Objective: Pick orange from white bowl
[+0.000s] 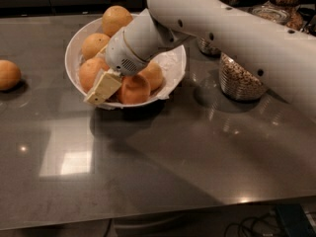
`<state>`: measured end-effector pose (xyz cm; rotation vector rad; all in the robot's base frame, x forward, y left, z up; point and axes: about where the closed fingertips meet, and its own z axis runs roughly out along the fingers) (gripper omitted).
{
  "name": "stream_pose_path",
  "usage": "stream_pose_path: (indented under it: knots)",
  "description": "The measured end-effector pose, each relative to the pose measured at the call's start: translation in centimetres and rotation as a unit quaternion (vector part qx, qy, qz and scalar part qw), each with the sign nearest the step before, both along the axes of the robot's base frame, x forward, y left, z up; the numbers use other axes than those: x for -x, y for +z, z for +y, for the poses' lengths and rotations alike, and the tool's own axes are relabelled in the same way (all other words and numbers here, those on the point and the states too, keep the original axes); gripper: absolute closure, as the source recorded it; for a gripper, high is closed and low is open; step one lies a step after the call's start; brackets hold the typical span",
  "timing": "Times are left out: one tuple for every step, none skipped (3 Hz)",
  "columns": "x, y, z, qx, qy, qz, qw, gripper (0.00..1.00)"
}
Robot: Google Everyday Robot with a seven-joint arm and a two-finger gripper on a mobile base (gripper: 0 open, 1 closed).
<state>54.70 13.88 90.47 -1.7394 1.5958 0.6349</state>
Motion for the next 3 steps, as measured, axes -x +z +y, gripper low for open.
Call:
stream_pose_path:
  knots:
    - [-0.02,0.36,0.02,-0.001,0.001,0.000,1.0000,0.63]
    - [-0.02,0.37,0.02,-0.001,0.001,0.000,1.0000,0.86]
    - [-0.03,0.84,0.02,-0.001,0.001,0.000,1.0000,1.00]
